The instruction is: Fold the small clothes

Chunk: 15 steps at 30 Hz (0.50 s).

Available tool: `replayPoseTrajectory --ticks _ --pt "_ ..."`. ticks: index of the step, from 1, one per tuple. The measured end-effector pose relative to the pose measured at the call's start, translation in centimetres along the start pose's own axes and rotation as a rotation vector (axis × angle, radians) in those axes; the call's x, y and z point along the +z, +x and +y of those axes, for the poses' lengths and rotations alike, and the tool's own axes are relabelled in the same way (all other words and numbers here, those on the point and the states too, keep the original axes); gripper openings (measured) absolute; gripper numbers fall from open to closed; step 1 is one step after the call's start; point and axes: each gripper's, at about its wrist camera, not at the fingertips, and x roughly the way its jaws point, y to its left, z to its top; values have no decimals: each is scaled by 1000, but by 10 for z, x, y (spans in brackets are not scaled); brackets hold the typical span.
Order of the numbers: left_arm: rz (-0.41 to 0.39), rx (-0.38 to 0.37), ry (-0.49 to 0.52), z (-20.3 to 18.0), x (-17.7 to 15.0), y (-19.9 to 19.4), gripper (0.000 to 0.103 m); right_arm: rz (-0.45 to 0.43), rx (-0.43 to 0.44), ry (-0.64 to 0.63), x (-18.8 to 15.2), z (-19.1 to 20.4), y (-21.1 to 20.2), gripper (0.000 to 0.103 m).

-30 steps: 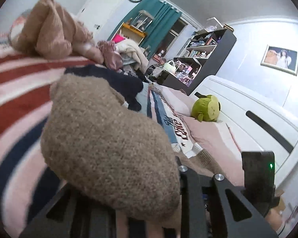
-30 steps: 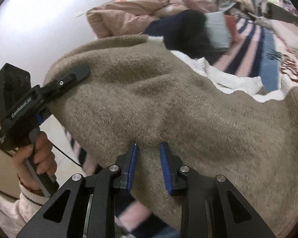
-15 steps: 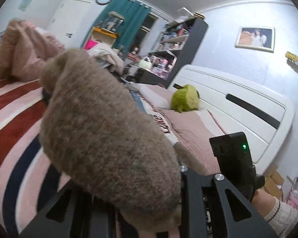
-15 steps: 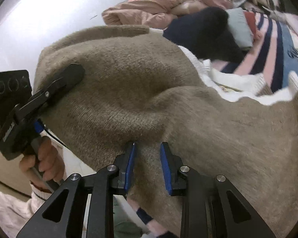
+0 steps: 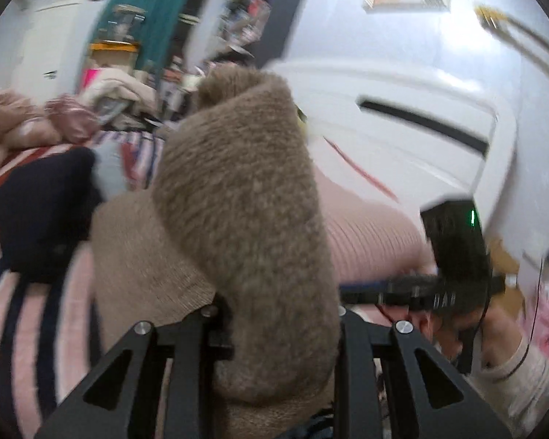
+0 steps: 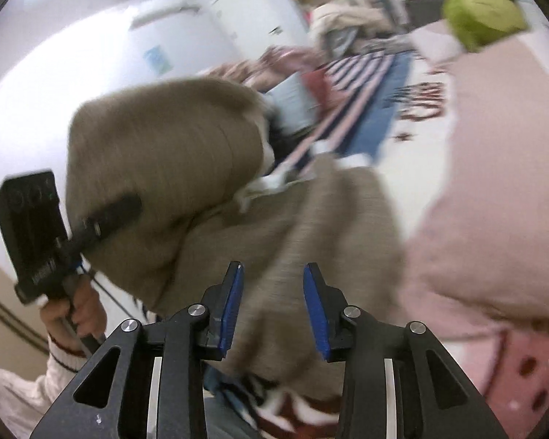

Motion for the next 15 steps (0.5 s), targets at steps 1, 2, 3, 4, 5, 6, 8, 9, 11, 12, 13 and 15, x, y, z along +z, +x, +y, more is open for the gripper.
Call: replayPoseTrajectory --ticks 1,2,3,4,5,6,8,9,11,12,13,15 --pt "31 -18 31 -12 -4 11 20 -15 -8 19 -3 -9 -9 30" --pt "60 -38 61 -23 -8 20 20 -28 -16 36 -5 -18 -17 30" --pt "97 -59 92 -33 -15 30 20 -38 -22 48 -6 -23 -21 30" --pt "131 -72 117 -44 -24 32 19 -47 -28 59 -6 -28 -24 30" --pt "165 -77 145 -52 -30 40 20 -63 -36 76 -8 -35 -30 30" --pt "195 -68 187 -61 -36 46 20 -77 -44 88 -8 -41 -35 30" --pt "220 -46 248 -72 -42 53 31 -112 -61 109 -8 -50 -46 30" --pt "225 -51 262 -74 -45 50 34 -127 -67 114 -7 -51 -47 30" --pt "235 -107 248 -73 -44 45 58 -182 -66 121 -2 -55 -59 30" --pt "241 -150 238 -71 -42 42 63 -197 -47 112 3 -51 -62 30" --pt "246 -170 238 -70 -41 38 69 -218 -29 99 8 -46 -66 30" --pt "256 -158 257 -78 -45 36 69 -239 11 48 19 -30 -70 37"
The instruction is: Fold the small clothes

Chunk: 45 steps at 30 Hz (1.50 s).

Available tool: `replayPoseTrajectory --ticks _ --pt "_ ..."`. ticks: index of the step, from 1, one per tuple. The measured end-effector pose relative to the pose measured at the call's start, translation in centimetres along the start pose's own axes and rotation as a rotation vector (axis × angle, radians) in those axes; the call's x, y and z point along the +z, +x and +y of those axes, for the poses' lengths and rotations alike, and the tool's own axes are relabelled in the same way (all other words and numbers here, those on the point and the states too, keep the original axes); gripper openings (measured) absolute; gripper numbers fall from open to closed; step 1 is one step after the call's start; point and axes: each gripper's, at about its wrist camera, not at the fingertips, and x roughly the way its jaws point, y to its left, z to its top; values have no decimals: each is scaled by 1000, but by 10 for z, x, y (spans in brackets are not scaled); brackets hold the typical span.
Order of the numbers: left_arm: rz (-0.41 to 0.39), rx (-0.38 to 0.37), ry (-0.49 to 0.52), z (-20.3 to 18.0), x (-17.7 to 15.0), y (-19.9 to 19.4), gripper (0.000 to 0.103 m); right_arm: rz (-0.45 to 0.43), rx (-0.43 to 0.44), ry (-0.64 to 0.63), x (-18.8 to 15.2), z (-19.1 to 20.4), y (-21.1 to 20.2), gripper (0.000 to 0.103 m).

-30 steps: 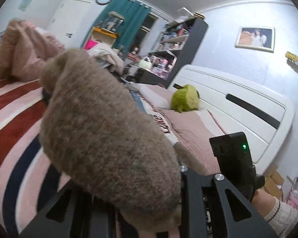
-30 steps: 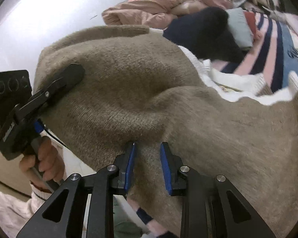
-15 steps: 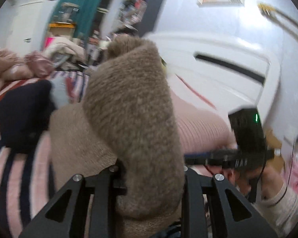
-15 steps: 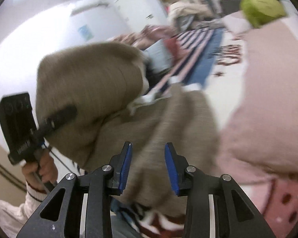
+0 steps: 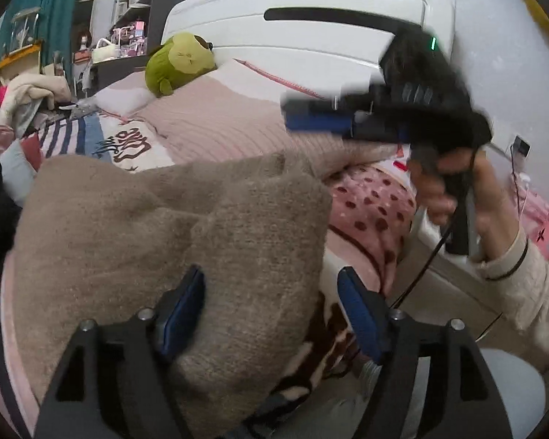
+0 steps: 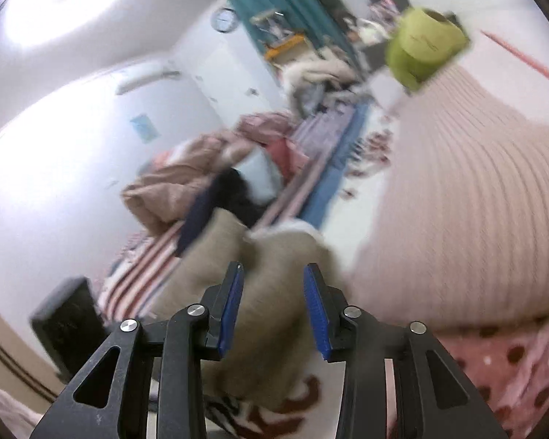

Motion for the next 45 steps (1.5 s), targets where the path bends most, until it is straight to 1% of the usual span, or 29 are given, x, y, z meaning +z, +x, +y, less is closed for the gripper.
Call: replayPoseTrajectory --ticks 2,3,4,5,7,9,11,13,15,16,17,19,20,21,23,25,26,29,30,31,33,34,37,38,40,41,42,44,45 --pt "4 10 7 -5 -2 -7 71 21 48 -62 6 21 5 42" --pt "1 5 4 -6 -3 -11 72 54 88 -94 6 35 13 42" --pt "-2 -2 0 -11 3 -10 75 100 117 -118 4 47 24 42" --pt "-8 -11 -5 -11 2 -17 80 145 120 -137 -1 55 33 42" --pt "-25 3 1 -12 3 -33 86 226 96 -170 -14 62 52 43" --pt "-48 11 11 -8 1 -50 87 284 94 -172 -27 60 60 42" --pt "-82 17 -5 1 -5 -72 96 317 57 -157 -40 52 62 43" --pt "-120 47 -57 18 -11 -93 100 346 16 -134 -51 40 65 44" --pt "-143 79 -141 46 -16 -106 101 371 11 -81 -60 28 71 47" --pt "-151 83 -188 59 -19 -111 101 378 12 -57 -63 24 73 48" --pt "-157 62 -251 80 -23 -112 101 380 9 -50 -64 24 73 50" --pt "-138 19 -346 111 -29 -105 101 378 -11 -62 -62 25 75 54" --pt "-117 -1 -400 127 -32 -99 101 377 -29 -75 -61 26 75 59" --pt "-95 -35 -453 141 -36 -92 101 378 -56 -98 -60 29 76 64" --pt "-68 -111 -523 160 -41 -76 101 386 -84 -128 -58 34 78 66" --pt "-32 -169 -561 169 -45 -56 101 400 -91 -136 -56 36 79 68" --pt "-1 -194 -582 172 -46 -42 102 403 -93 -138 -59 33 76 70" --pt "0 -303 -671 176 -52 -22 101 412 -95 -150 -59 31 75 72" --pt "-3 -309 -682 175 -53 -19 101 412 -90 -146 -60 30 74 72" --pt "-4 -313 -685 173 -54 -14 100 413 -84 -138 -61 28 74 72" --pt "-7 -343 -706 168 -55 -5 91 418 -77 -131 -61 25 73 73" --pt "-22 -352 -717 168 -55 -4 86 420 -77 -131 -60 23 76 73" --pt "-70 -324 -714 164 -55 -11 77 418 -38 -89 -58 16 76 74" --pt "-83 -309 -720 161 -55 -14 72 417 -15 -62 -57 10 76 74" --pt "-105 -268 -715 153 -55 -22 67 411 5 -40 -56 5 76 77" --pt "-108 -257 -711 149 -55 -26 64 405 10 -29 -55 2 76 82" --pt "-107 -249 -708 146 -55 -30 63 398 10 -17 -54 -1 76 89" --pt "-101 -232 -694 142 -50 -35 60 400 -5 -5 -53 -6 81 98" --pt "-99 -226 -684 143 -48 -37 59 412 6 8 -54 -10 87 98"
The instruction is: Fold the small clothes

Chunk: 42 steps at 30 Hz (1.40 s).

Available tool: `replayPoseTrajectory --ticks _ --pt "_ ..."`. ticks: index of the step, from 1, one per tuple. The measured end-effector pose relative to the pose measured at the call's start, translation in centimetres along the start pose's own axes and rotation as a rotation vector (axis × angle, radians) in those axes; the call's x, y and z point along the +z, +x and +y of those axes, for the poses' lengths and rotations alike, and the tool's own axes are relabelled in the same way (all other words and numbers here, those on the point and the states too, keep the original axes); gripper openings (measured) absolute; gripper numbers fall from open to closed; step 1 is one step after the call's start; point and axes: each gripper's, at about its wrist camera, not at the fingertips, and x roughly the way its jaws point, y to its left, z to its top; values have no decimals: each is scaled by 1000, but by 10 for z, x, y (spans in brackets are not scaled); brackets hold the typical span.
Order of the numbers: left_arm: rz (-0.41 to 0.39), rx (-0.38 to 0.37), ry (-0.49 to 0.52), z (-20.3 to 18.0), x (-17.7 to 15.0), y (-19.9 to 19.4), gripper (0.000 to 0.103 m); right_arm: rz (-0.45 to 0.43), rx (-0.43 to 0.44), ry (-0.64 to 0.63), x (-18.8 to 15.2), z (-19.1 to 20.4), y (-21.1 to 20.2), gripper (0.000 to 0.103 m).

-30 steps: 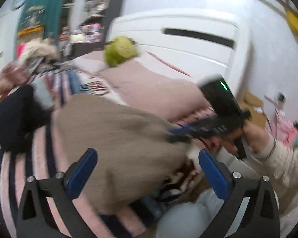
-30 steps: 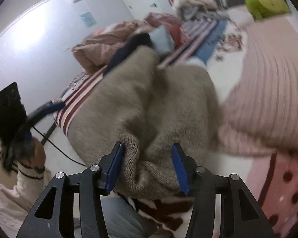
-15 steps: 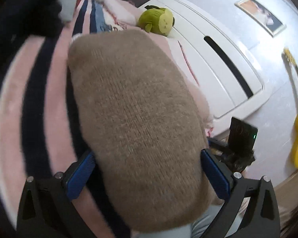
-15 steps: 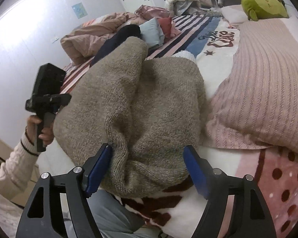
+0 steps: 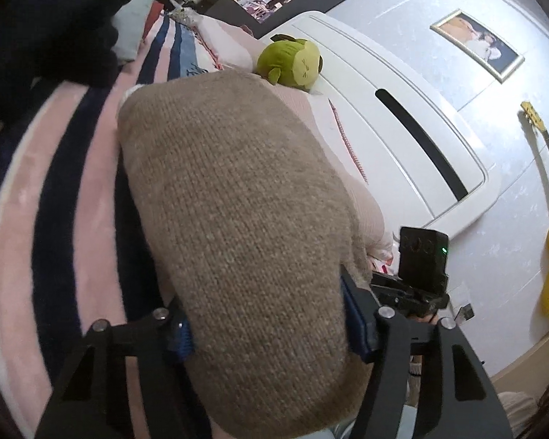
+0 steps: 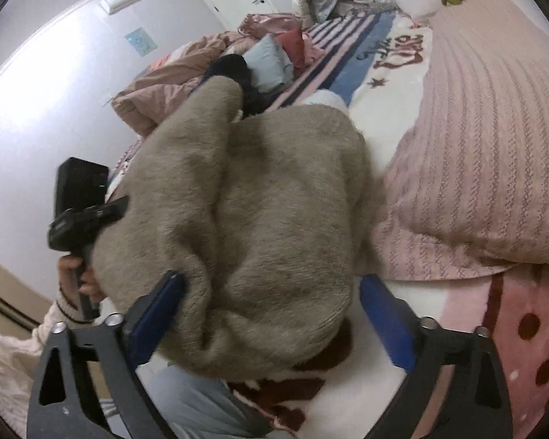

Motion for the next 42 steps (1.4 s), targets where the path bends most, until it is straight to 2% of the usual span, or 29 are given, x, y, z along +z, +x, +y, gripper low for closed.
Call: replayPoseTrajectory --ticks 4,6,8,11,14,19,24,27,30,31,32,36,38,40,42 --pt "-29 9 7 4 7 -19 57 41 147 69 8 -9 27 98" --pt "-48 23 7 8 11 -31 55 45 178 55 14 -2 40 86" --pt "-67 44 0 16 15 -47 55 50 198 32 24 11 54 80" --pt "-106 84 -7 31 21 -77 55 84 215 -3 44 40 88 80" --pt "-161 146 -11 55 25 -123 55 126 257 -36 65 76 131 77" --pt "-214 251 -52 108 28 -212 54 215 322 -136 96 163 213 75" --pt "-242 348 -76 142 21 -282 54 266 329 -298 100 243 271 74" --pt "-232 379 -99 157 12 -306 54 284 348 -327 99 265 290 75" --pt "-205 377 -136 169 5 -304 59 288 348 -356 95 270 291 75" --pt "-210 396 -135 169 4 -304 65 287 354 -347 95 267 289 75" --pt "-223 431 -124 167 4 -305 70 285 359 -338 95 265 283 75" --pt "-261 557 -73 143 -1 -305 74 248 335 -352 100 262 263 75" --pt "-279 659 -43 126 -5 -305 79 209 309 -376 102 262 245 75" --pt "-314 774 40 101 -10 -302 85 162 285 -391 99 257 221 75" --pt "-343 853 98 76 -14 -295 87 107 257 -402 94 251 191 75"
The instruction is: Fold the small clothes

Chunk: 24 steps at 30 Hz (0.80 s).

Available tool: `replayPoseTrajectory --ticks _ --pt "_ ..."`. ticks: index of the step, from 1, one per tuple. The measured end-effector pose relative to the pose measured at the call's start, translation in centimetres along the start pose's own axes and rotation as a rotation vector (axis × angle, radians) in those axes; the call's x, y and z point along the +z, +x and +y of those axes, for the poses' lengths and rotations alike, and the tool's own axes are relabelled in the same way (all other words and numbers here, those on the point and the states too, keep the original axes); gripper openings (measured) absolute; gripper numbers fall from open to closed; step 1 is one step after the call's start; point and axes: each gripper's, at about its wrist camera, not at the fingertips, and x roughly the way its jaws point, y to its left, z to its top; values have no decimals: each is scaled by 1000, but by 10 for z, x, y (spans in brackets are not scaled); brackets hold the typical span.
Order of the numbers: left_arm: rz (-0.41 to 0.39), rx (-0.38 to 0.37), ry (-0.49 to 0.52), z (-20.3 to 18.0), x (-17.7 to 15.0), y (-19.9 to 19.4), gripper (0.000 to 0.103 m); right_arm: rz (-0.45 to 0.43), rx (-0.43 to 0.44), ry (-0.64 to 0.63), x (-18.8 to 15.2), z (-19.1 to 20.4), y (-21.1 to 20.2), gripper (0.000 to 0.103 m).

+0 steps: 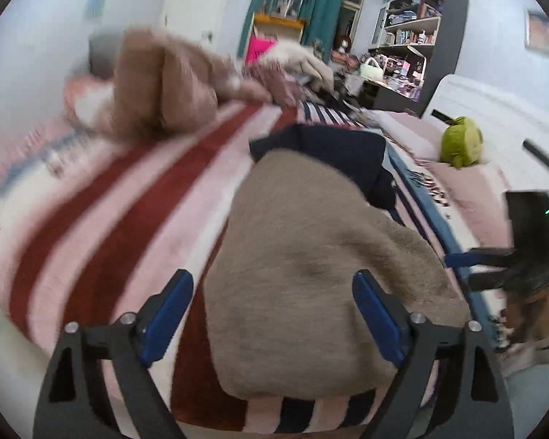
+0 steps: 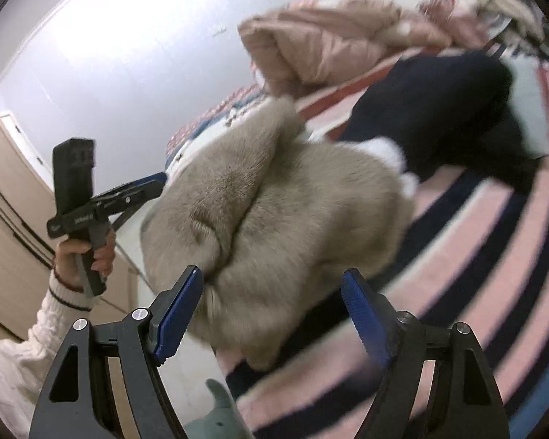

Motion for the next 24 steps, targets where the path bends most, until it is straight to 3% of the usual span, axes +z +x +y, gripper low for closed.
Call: replayPoseTrajectory --ticks 4,8,13,16,18,22,24 --pt "-94 8 38 -49 1 -22 88 -88 -104 -12 -23 -8 -60 76" --pt "-207 10 116 -120 0 -36 99 -167 -243 4 -57 -11 -115 77" --pt "-310 -72 188 -229 -3 -43 102 -269 -463 11 -108 0 -179 80" --pt "-346 -106 229 -292 -10 -47 102 -364 -582 20 -140 5 -220 87" --pt "-378 -78 260 -334 -17 -51 102 -443 -674 49 -162 4 -244 93" --pt "-423 -56 284 -379 -26 -58 102 -550 -773 80 -188 11 -281 103" --pt "-423 -65 282 -387 -31 -60 102 -584 -818 69 -195 18 -295 103"
